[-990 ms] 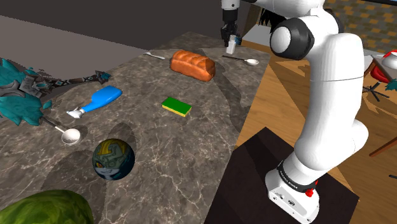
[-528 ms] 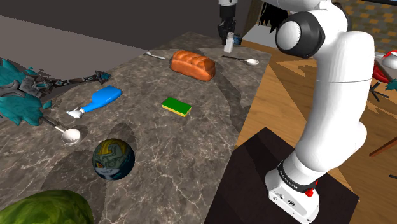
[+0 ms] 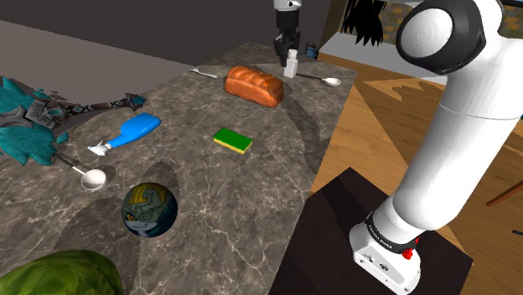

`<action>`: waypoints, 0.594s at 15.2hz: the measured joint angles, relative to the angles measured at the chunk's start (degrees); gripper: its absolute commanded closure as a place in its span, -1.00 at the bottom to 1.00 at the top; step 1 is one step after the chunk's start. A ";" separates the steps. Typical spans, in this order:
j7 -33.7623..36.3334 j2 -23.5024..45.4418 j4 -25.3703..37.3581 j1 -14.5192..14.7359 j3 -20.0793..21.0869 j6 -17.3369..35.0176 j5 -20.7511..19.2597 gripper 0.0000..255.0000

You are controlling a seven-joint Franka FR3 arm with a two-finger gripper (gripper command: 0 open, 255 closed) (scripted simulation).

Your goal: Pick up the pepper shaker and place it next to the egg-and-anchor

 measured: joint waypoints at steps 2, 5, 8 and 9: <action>2.46 -2.18 -3.24 1.50 0.92 0.85 0.13 1.00; 6.22 -5.59 -7.77 3.71 2.43 1.64 0.44 1.00; 10.04 -7.29 -9.88 5.86 4.06 1.81 0.91 1.00; 11.31 -7.45 -10.59 6.55 4.61 2.30 1.07 1.00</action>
